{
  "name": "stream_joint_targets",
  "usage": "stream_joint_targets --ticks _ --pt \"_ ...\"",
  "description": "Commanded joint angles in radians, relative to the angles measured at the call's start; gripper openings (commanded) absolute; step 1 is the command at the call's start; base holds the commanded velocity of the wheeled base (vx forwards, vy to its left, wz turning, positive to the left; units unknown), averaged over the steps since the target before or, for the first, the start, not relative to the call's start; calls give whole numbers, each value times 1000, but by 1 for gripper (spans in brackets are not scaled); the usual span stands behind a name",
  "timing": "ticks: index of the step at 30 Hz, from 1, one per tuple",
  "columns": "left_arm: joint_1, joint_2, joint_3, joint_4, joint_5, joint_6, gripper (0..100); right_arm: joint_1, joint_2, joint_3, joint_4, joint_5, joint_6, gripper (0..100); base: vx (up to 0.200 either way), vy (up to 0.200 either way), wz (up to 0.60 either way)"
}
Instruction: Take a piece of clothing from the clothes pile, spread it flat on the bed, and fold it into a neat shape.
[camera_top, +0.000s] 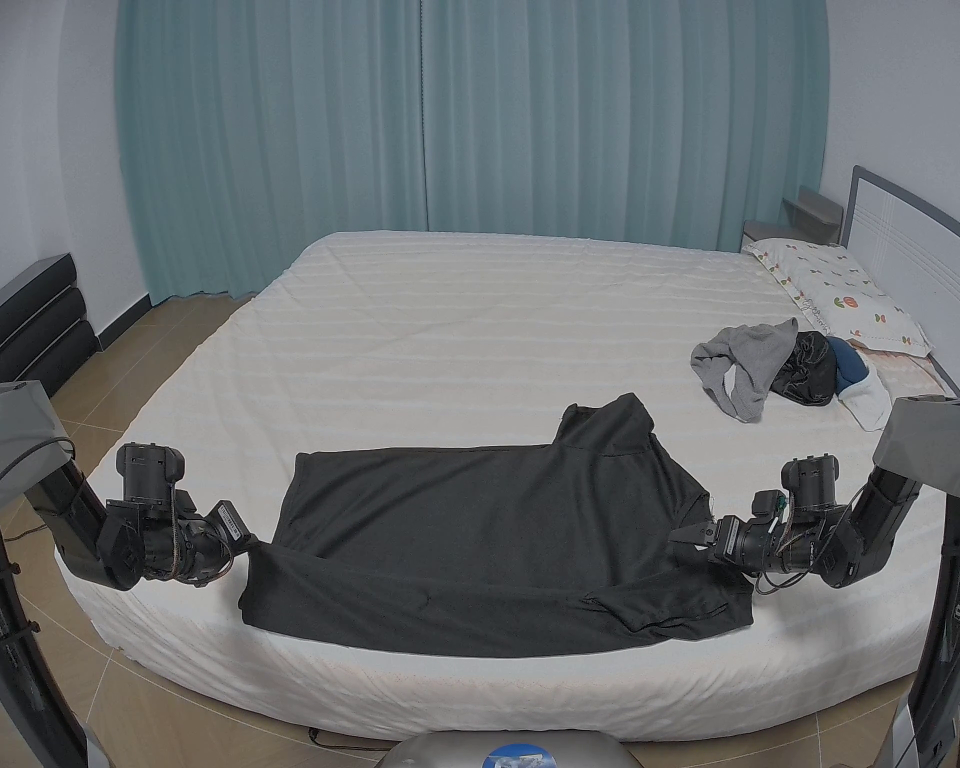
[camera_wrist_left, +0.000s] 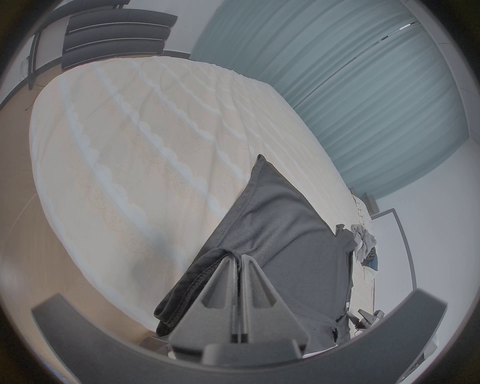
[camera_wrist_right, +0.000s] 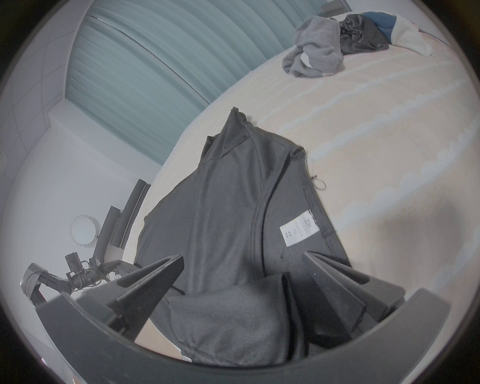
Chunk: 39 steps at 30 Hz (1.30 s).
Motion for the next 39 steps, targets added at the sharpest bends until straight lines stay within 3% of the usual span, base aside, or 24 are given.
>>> stream_joint_targets --ticks 1,5,6,18,39 --pt "0 -1 -1 -1 0 0 0 2 23 0 3 2 -1 100 0 0 0" --pt "0 -1 -1 -1 0 0 0 0 38 -2 -1 11 -1 100 0 0 0" --pt "0 -1 -1 -1 -1 0 0 2 38 0 -1 19 -1 0 0 0 0" --pt "3 2 -2 -4 0 0 0 -35 23 56 -4 28 -80 0 0 0 0" --pt "3 -136 105 2 0 -2 0 -74 -265 188 -3 53 -41 0 0 0 0"
